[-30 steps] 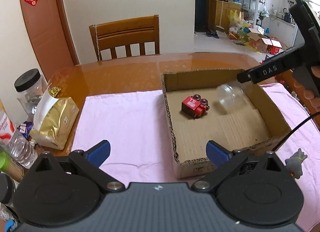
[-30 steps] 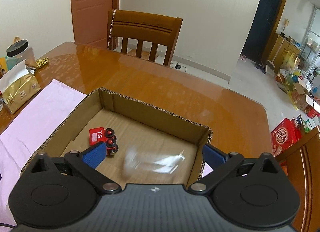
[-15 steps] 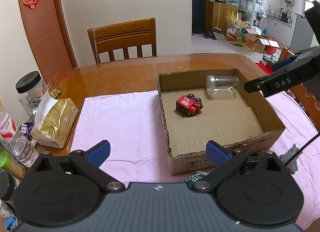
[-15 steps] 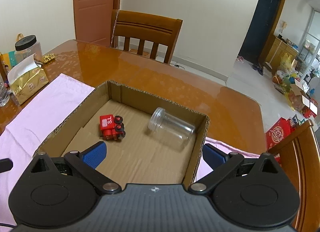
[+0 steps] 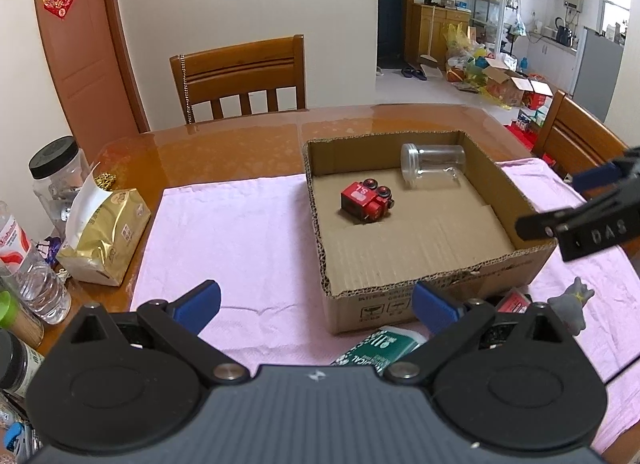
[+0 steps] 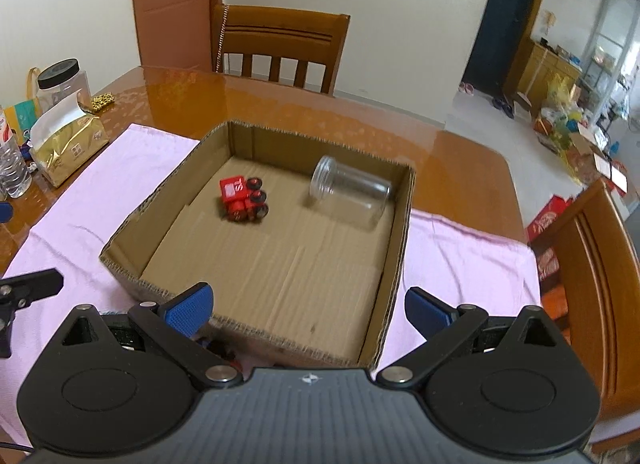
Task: Organize rigid objects
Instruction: 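Return both tools to the remaining items beside the box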
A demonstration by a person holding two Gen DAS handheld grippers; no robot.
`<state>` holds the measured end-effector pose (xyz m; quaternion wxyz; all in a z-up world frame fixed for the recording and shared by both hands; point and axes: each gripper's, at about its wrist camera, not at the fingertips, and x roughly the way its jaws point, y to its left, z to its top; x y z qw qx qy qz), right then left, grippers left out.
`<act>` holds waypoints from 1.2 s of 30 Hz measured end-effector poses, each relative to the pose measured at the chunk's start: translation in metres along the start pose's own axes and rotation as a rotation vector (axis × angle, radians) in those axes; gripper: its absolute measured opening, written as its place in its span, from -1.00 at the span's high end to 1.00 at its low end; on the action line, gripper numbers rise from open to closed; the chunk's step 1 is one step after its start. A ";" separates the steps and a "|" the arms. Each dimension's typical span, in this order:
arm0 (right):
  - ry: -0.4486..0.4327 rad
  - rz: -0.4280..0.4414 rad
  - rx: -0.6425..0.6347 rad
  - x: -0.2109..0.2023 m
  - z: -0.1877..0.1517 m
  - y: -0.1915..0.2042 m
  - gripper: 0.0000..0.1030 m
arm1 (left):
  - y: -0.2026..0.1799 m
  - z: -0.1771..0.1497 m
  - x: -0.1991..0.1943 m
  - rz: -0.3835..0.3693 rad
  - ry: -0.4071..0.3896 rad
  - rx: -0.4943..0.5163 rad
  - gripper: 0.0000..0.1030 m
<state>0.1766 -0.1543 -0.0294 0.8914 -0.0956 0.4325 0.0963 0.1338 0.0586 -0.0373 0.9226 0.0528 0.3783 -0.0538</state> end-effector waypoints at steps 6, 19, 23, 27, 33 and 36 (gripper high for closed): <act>0.028 -0.012 0.039 0.000 -0.030 0.008 -1.00 | 0.002 -0.012 0.003 0.007 0.015 0.004 -0.97; 0.121 0.047 0.080 0.018 -0.078 0.029 -1.00 | -0.006 -0.039 0.013 -0.030 0.089 0.048 -0.97; 0.146 0.062 0.066 0.014 -0.090 0.032 -1.00 | -0.008 -0.043 0.015 -0.041 0.103 0.057 -0.97; 0.168 0.073 0.061 0.013 -0.101 0.034 -1.00 | -0.009 -0.046 0.019 -0.051 0.115 0.061 -0.97; 0.188 0.107 0.063 0.008 -0.110 0.036 -1.00 | -0.016 -0.050 0.031 -0.071 0.129 0.068 -0.97; 0.192 0.117 0.048 0.005 -0.114 0.040 -1.00 | -0.020 -0.053 0.040 -0.059 0.138 0.087 -0.97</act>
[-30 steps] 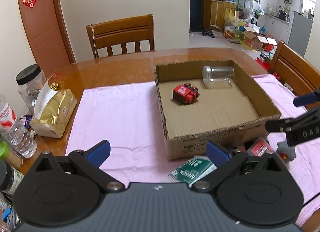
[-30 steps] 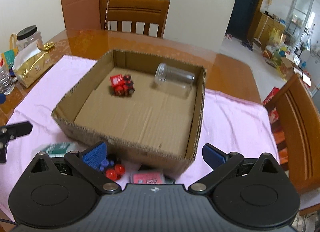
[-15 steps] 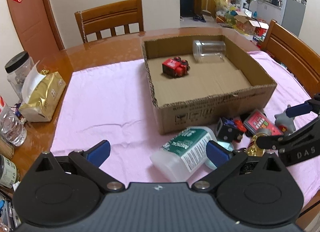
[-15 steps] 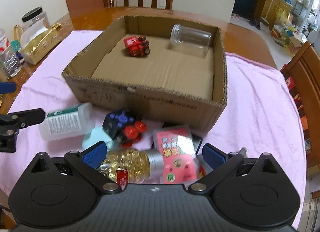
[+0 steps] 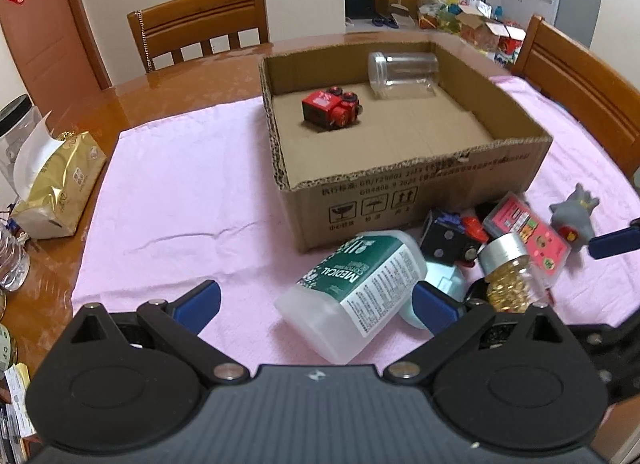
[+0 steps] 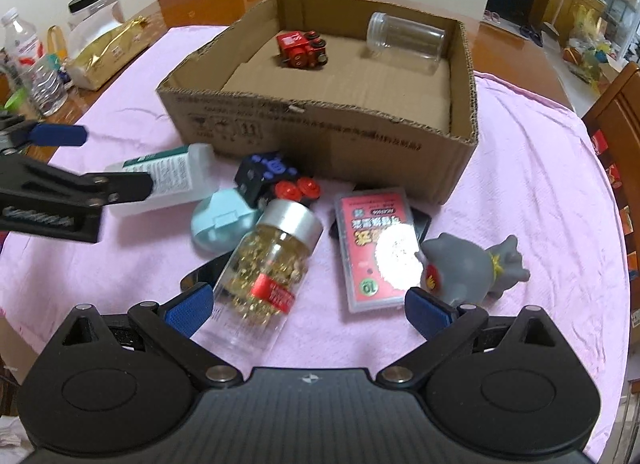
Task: Organize rigid objects
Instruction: 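Return both tools to the remaining items beside the box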
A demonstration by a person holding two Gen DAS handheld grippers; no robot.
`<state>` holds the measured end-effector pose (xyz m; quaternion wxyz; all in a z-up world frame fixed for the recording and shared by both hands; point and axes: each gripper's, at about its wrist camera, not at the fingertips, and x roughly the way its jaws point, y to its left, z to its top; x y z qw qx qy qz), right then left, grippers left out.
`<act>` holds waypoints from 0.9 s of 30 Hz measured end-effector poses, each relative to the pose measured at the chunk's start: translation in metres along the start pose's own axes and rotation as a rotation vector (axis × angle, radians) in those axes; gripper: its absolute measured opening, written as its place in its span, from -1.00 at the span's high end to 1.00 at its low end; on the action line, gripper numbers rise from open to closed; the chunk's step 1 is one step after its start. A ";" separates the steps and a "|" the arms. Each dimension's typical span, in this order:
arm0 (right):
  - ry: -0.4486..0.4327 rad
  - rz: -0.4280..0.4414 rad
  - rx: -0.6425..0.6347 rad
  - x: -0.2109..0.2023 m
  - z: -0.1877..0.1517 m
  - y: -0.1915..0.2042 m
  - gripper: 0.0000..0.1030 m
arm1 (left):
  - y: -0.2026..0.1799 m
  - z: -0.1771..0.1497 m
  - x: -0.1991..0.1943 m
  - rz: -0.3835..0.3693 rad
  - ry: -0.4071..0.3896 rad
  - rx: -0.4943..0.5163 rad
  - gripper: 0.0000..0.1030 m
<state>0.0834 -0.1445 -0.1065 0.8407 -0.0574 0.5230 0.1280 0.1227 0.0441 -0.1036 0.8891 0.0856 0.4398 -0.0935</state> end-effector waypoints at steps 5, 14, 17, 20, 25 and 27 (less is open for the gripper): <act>0.007 0.001 0.001 -0.002 -0.004 -0.001 -1.00 | 0.009 -0.006 0.009 0.010 0.019 -0.006 -0.98; 0.005 -0.001 0.011 -0.003 -0.004 -0.007 -1.00 | 0.038 -0.024 0.012 0.122 0.082 -0.009 -0.98; 0.000 0.001 0.002 -0.004 -0.003 -0.006 -1.00 | 0.037 -0.019 0.000 0.087 0.054 -0.005 -0.98; -0.007 0.014 -0.004 -0.005 0.000 -0.004 -1.00 | 0.036 0.000 -0.006 0.056 -0.016 -0.059 -0.98; -0.025 0.016 -0.018 -0.007 0.007 0.001 -1.00 | 0.037 0.031 0.015 0.080 -0.053 -0.144 -0.98; -0.032 0.014 -0.021 -0.009 0.009 0.002 -1.00 | 0.037 0.035 0.026 0.083 -0.023 -0.151 -0.99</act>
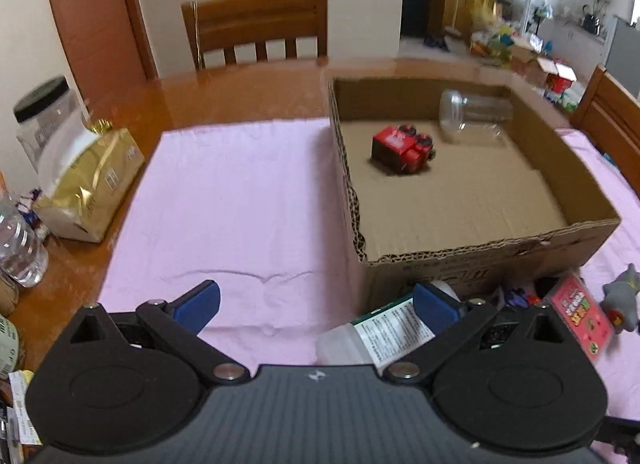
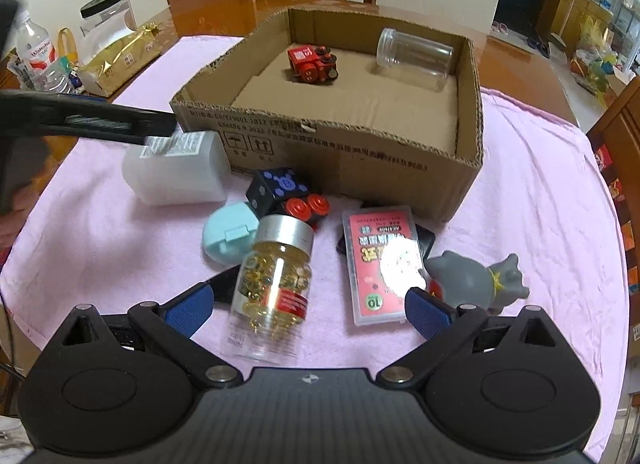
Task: Organize rigid objects
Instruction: 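Return both tools to the remaining items beside the box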
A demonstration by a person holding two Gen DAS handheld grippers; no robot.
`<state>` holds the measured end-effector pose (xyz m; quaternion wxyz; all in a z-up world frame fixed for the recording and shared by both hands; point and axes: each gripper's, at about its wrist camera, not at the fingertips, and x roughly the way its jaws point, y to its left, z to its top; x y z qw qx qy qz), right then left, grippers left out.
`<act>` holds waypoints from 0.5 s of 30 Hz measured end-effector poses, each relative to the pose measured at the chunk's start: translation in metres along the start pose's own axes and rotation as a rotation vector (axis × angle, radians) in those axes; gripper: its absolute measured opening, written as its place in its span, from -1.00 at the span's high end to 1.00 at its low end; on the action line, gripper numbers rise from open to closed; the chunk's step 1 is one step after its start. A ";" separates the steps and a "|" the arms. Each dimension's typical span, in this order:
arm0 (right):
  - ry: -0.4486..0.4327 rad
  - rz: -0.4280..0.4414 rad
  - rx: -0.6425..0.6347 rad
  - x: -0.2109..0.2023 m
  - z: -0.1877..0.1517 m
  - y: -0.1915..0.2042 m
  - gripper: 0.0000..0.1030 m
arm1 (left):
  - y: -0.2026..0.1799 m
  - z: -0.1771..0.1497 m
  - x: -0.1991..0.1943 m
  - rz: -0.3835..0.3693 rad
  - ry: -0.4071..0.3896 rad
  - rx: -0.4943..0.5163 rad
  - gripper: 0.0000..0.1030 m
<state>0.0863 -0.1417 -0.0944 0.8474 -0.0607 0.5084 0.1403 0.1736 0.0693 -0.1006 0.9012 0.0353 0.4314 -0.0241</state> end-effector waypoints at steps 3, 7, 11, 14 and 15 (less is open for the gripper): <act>-0.014 -0.006 -0.003 -0.005 0.001 0.000 -1.00 | 0.006 -0.007 0.000 -0.036 0.001 -0.048 -0.99; -0.012 -0.001 0.006 -0.006 -0.001 -0.004 -1.00 | 0.011 -0.022 -0.007 -0.126 0.030 -0.080 -0.99; 0.026 0.005 -0.013 0.003 -0.008 -0.003 -1.00 | -0.003 -0.036 -0.014 -0.134 0.103 0.010 -0.98; 0.057 -0.001 -0.057 0.010 -0.015 0.002 -1.00 | -0.015 -0.045 -0.026 -0.110 0.083 0.106 -0.98; 0.064 -0.002 -0.069 0.011 -0.017 0.003 -1.00 | -0.020 -0.046 -0.030 -0.116 0.069 0.124 -0.98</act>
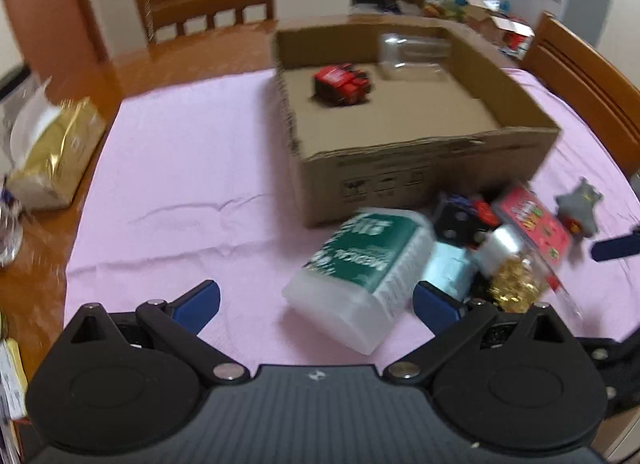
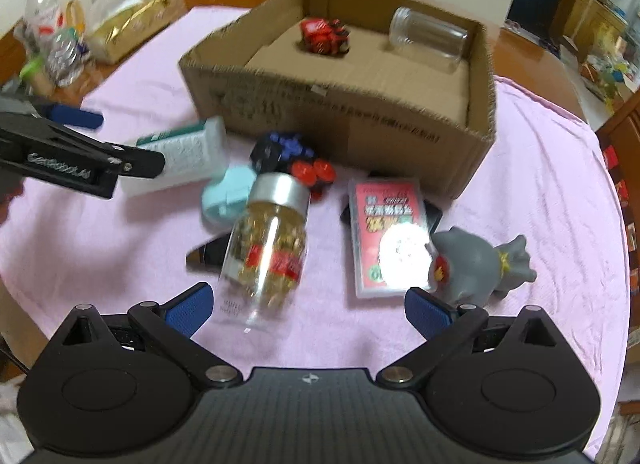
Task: Organize rigid objects
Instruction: 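Return both tools to the remaining items beside the box, then grasp the white MEDICAL swab box with the left gripper while the right grasps the capsule bottle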
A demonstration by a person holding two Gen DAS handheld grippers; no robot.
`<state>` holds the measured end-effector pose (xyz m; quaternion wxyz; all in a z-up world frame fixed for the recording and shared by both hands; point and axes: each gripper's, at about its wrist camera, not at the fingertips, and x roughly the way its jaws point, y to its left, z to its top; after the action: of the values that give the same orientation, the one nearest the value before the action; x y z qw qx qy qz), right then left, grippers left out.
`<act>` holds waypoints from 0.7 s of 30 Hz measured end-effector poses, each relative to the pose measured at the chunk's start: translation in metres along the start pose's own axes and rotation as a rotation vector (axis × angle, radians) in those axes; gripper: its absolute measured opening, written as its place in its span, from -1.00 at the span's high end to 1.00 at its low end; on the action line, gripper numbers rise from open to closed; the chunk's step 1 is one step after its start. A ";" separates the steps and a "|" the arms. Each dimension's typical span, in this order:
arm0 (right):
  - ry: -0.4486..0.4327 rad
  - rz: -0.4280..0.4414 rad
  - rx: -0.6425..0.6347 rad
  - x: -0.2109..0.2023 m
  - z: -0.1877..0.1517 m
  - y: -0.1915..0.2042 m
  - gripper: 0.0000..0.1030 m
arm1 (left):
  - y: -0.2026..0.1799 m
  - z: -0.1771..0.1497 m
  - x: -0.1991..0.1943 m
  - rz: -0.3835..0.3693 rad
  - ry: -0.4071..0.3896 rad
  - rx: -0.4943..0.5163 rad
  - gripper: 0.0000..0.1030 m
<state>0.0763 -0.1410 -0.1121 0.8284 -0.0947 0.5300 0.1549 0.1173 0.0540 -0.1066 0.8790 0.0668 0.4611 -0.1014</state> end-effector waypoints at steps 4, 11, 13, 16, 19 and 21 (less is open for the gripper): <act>0.023 -0.021 -0.010 0.006 -0.006 0.001 -1.00 | -0.014 0.012 -0.007 -0.024 -0.052 0.028 -0.99; 0.034 -0.090 0.078 0.006 -0.012 -0.026 -1.00 | -0.028 0.039 0.015 -0.014 -0.083 0.033 -0.99; 0.039 -0.112 0.100 0.005 -0.015 -0.031 -1.00 | -0.028 0.043 0.025 0.003 -0.068 0.006 -0.99; 0.041 -0.107 0.117 0.003 -0.020 -0.034 -1.00 | -0.027 0.041 0.034 0.048 -0.040 -0.023 -0.99; 0.031 -0.088 0.114 0.000 -0.022 -0.031 -1.00 | -0.022 0.033 0.034 0.066 -0.012 -0.029 -0.99; 0.024 -0.064 0.112 0.000 -0.021 -0.030 -1.00 | -0.019 0.025 0.030 0.069 0.005 -0.026 -0.99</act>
<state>0.0694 -0.1757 -0.1208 0.8304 -0.0670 0.5445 0.0972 0.1497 0.0270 -0.1179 0.8817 0.0716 0.4618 -0.0649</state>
